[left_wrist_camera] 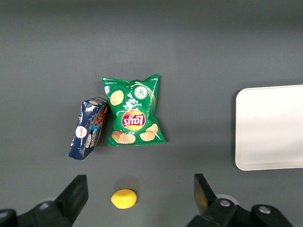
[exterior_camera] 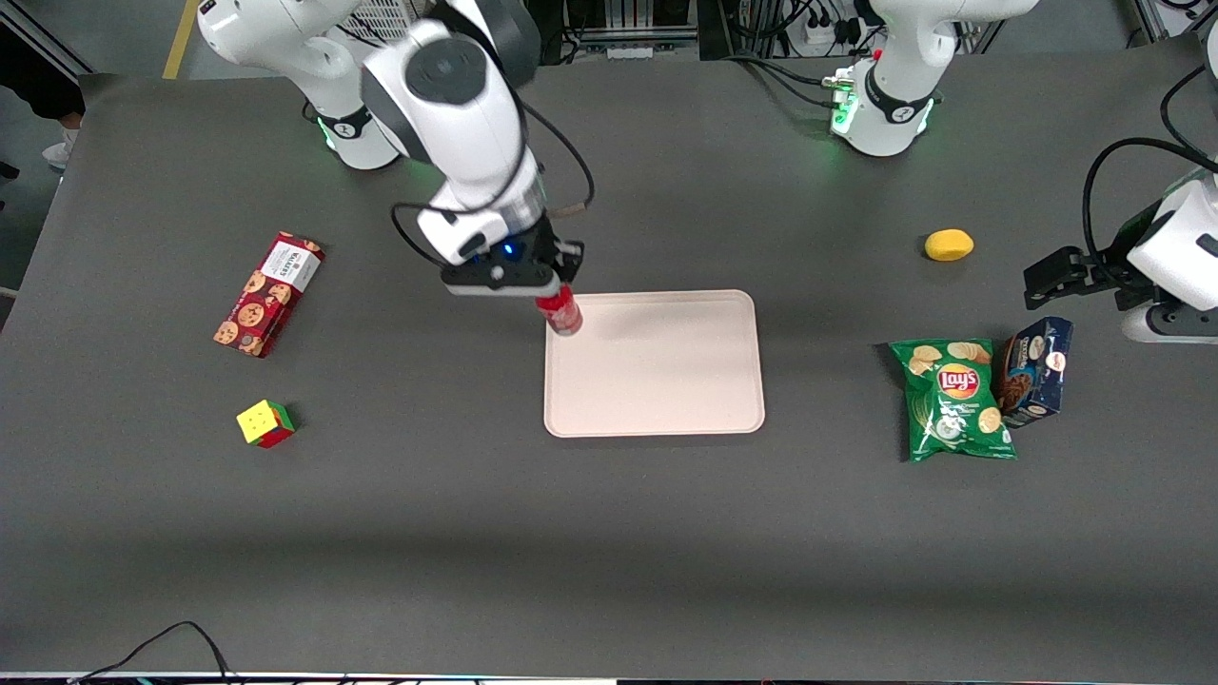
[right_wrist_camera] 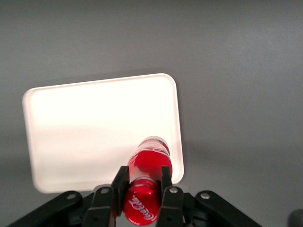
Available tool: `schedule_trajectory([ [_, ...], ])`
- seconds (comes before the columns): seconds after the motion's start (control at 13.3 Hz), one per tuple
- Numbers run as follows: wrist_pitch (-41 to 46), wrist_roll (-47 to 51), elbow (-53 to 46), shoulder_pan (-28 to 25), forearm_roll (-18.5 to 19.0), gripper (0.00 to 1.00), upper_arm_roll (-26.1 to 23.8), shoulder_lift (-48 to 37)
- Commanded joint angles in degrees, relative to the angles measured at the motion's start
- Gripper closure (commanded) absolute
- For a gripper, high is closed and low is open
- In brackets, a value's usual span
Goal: Place coke bottle on tray
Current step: 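Lower the bottle onto the tray and open the right gripper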
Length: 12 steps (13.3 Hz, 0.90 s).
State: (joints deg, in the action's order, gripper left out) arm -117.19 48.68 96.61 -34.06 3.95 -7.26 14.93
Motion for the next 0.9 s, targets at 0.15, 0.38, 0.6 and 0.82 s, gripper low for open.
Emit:
schedule_trajectory([
  [0.15, -5.2, 2.8, -2.4, -1.1, 4.9, 1.0, 0.4, 8.2],
  [0.38, -8.2, 2.7, -2.2, -1.0, 5.7, 1.0, 0.6, 11.0],
  [0.6, -10.2, 2.6, -2.2, -0.8, 5.8, 1.0, 1.0, 12.7],
  [0.82, -11.1, 2.2, -2.1, -0.7, 5.8, 1.0, 1.2, 13.7],
])
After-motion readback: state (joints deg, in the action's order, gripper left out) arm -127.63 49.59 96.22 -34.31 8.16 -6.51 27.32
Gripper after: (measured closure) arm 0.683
